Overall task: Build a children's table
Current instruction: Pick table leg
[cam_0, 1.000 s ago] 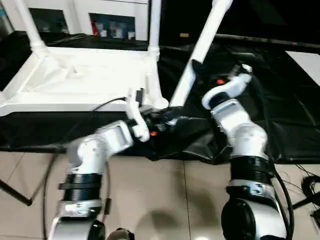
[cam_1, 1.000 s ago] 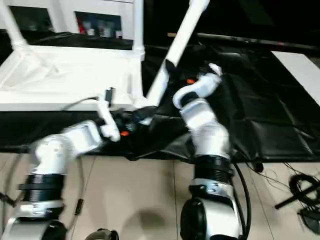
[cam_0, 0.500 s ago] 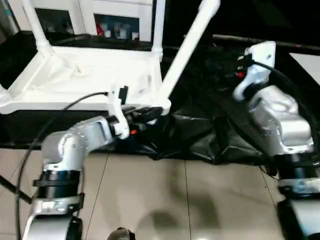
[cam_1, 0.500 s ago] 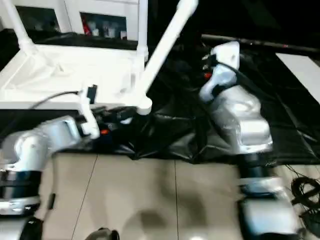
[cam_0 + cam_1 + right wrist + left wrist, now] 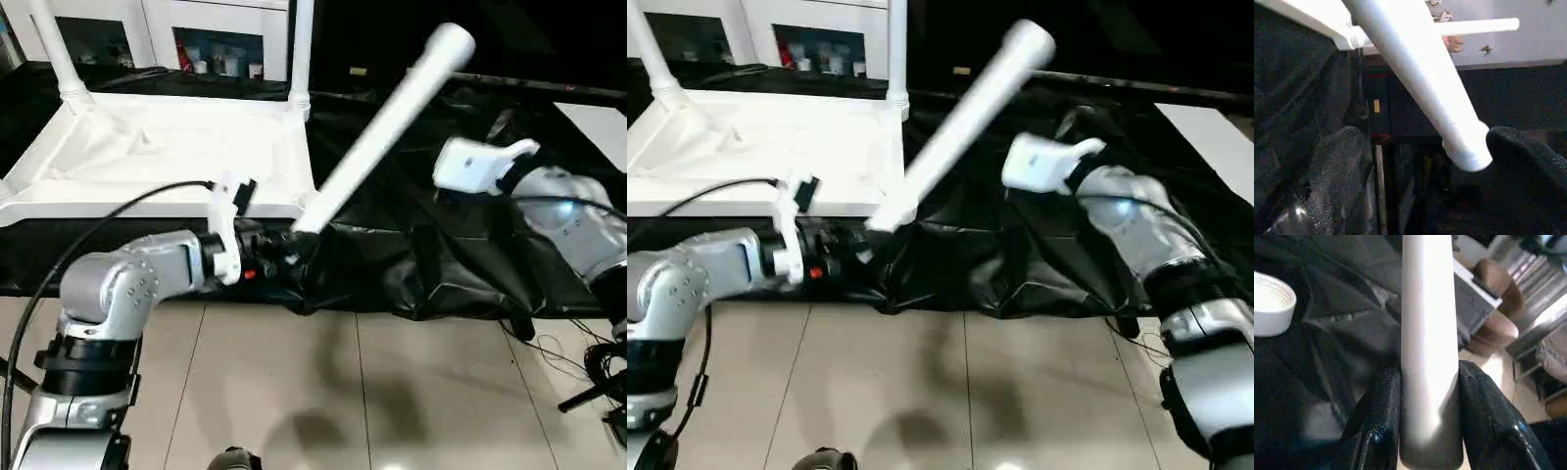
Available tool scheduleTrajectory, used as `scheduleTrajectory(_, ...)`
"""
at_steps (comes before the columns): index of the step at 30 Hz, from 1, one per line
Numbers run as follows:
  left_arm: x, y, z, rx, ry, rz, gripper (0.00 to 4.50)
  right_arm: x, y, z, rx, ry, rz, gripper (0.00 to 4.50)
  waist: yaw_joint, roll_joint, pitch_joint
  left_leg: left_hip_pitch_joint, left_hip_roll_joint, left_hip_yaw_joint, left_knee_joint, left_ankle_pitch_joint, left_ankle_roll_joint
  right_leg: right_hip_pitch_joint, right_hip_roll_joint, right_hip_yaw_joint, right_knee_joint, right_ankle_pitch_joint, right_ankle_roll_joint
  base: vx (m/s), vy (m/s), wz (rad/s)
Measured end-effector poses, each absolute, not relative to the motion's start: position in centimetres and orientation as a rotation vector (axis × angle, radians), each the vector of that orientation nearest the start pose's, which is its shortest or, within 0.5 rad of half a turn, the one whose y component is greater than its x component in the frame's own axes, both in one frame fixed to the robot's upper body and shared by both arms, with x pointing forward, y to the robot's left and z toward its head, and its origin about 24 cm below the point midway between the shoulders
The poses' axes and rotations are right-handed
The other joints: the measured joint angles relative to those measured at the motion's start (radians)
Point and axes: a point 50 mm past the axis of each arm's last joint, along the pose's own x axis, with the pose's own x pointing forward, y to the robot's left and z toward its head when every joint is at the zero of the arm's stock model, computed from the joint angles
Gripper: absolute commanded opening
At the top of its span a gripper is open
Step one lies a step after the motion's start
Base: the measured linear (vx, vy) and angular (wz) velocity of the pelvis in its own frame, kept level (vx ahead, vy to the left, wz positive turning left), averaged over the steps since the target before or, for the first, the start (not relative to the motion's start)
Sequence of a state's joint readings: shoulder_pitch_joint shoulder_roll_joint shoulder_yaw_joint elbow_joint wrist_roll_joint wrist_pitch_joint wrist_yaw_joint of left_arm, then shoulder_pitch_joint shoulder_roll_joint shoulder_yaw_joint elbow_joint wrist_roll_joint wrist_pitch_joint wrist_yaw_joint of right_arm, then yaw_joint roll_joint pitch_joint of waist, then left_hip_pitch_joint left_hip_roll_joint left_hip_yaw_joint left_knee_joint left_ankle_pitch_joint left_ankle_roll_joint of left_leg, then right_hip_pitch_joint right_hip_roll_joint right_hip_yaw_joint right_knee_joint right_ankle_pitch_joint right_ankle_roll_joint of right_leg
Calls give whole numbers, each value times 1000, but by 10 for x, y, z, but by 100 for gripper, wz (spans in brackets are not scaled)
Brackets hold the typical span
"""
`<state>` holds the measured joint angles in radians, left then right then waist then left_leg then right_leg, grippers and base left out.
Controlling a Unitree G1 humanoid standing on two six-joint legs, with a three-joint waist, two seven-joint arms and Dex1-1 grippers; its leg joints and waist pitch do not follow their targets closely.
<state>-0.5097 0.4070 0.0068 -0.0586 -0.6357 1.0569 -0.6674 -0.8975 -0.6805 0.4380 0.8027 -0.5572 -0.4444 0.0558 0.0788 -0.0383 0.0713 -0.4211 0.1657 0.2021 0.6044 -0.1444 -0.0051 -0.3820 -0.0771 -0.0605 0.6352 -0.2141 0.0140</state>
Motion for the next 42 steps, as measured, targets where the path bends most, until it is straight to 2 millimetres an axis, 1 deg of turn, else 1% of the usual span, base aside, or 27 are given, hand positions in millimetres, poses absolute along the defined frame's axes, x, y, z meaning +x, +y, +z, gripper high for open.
scheduleTrajectory(2, 293, 142, 128, -244, 500, -957, 139, 382, -204, 170, -1433, -350, 331, 450, -5, -2, 1, 0, 1, 0, 2, 0, 0, 0, 0, 0, 2, 0, 0, 0, 0, 0)
scheduleTrajectory(4, 287, 145, 125, -246, 524, -970, 139, 385, -199, 171, -1490, -397, 334, 450, -13, -4, 2, 0, 1, 0, 3, 0, 0, -1, 0, 0, 4, 0, 0, 0, 0, 0)
scheduleTrajectory(6, 282, 146, 125, -238, 542, -990, 139, 387, -194, 170, -1518, -423, 344, 450, -17, -8, 4, 0, 1, 0, 5, 0, 0, -1, 0, 1, 6, 0, 0, 0, 0, 0)
scheduleTrajectory(8, 275, 148, 124, -222, 563, -1016, 139, 388, -191, 163, -1533, -429, 361, 450, -20, -12, 5, 0, 2, 0, 7, 0, 0, -1, 1, 1, 7, 0, 0, 0, 0, 0)
scheduleTrajectory(15, 261, 160, 128, -165, 619, -1077, 139, 387, -194, 135, -1609, -343, 432, 450, -23, -13, 6, 0, 2, 0, 11, -1, 0, -1, 1, 4, 12, 0, 0, 0, 0, 0)
scheduleTrajectory(16, 260, 161, 128, -159, 626, -1076, 139, 386, -195, 130, -1607, -329, 442, 420, -23, -13, 6, 0, 2, 0, 11, -1, 0, -1, 1, 4, 12, 0, 0, 0, 0, 0)
scheduleTrajectory(17, 259, 162, 128, -156, 631, -1075, 139, 385, -195, 128, -1604, -322, 446, 420, -23, -13, 6, 0, 2, 0, 11, -1, 0, -1, 1, 4, 12, 0, 0, 0, 0, 0)
scheduleTrajectory(19, 258, 164, 130, -143, 640, -1074, 139, 384, -196, 124, -1597, -306, 465, 400, -23, -13, 6, 0, 2, 0, 11, -1, 0, -1, 1, 4, 12, 0, -1, 0, 0, 0)
scheduleTrajectory(20, 257, 166, 130, -137, 644, -1075, 139, 384, -197, 123, -1594, -297, 474, 400, -24, -13, 6, 0, 2, 0, 12, -1, 0, -1, 2, 4, 12, 1, -1, 0, 0, 0)
scheduleTrajectory(23, 256, 170, 132, -124, 652, -1079, 139, 382, -201, 116, -1587, -260, 492, 365, -23, -13, 6, 0, 2, 0, 12, -1, 0, -1, 2, 5, 12, 1, -1, 0, 0, 0)
scheduleTrajectory(24, 256, 170, 132, -123, 653, -1078, 139, 382, -202, 115, -1586, -257, 493, 365, -23, -13, 6, 0, 2, 0, 12, -1, 0, -1, 2, 5, 12, 1, -1, 0, 0, 0)
scheduleTrajectory(25, 256, 170, 132, -118, 653, -1077, 139, 381, -202, 115, -1585, -252, 495, 343, -24, -13, 6, 0, 2, 0, 12, -1, 0, -1, 2, 5, 12, 1, -1, 0, 0, 0)
scheduleTrajectory(26, 256, 170, 132, -114, 652, -1077, 139, 381, -202, 114, -1585, -250, 495, 343, -24, -13, 6, 0, 2, 0, 12, -1, 0, -1, 2, 5, 12, 1, -1, 0, 0, 0)
scheduleTrajectory(27, 256, 170, 132, -113, 653, -1077, 139, 381, -203, 114, -1584, -247, 496, 326, -24, -13, 6, 0, 2, 0, 12, -1, 0, -1, 2, 5, 12, 1, -1, 0, 0, 0)
scheduleTrajectory(30, 257, 170, 132, -111, 654, -1073, 139, 381, -203, 111, -1579, -232, 500, 313, -24, -13, 6, 0, 2, 0, 12, -1, 0, -1, 2, 5, 12, 1, -1, 0, 0, 0)
scheduleTrajectory(31, 257, 170, 132, -110, 653, -1070, 139, 381, -203, 110, -1578, -229, 502, 287, -24, -13, 6, 0, 2, 0, 12, -1, 0, -1, 2, 5, 12, 1, -1, 0, 0, 0)
scheduleTrajectory(34, 257, 170, 132, -107, 648, -1067, 139, 381, -202, 109, -1574, -228, 509, 277, -24, -13, 6, 0, 2, 0, 12, -1, 0, -1, 2, 5, 12, 1, -1, 0, 0, 0)
scheduleTrajectory(37, 258, 169, 132, -107, 641, -1065, 139, 380, -201, 108, -1567, -224, 521, 243, -24, -13, 6, 0, 2, 0, 12, -1, 0, -1, 2, 5, 12, 1, -1, 0, 0, 0)
scheduleTrajectory(39, 259, 168, 132, -99, 627, -1056, 139, 380, -201, 108, -1562, -221, 521, 236, -24, -13, 6, 0, 2, 0, 12, -1, 0, -1, 2, 5, 12, 1, -1, 0, 0, 0)
scheduleTrajectory(40, 260, 168, 133, -89, 611, -1049, 174, 380, -202, 107, -1562, -214, 520, 204, -24, -13, 6, 0, 2, 0, 12, -1, 0, -1, 2, 5, 12, 1, -1, 0, 0, 0)
scheduleTrajectory(41, 261, 168, 133, -85, 600, -1047, 174, 380, -203, 107, -1560, -210, 517, 204, -24, -13, 6, 0, 2, 0, 12, -1, 0, -1, 2, 5, 12, 1, -1, 0, 0, 0)
scheduleTrajectory(42, 261, 167, 133, -84, 593, -1045, 195, 380, -203, 107, -1557, -207, 515, 199, -24, -13, 6, 0, 2, 0, 12, -1, 0, -1, 2, 5, 12, 1, -1, 0, 0, 0)
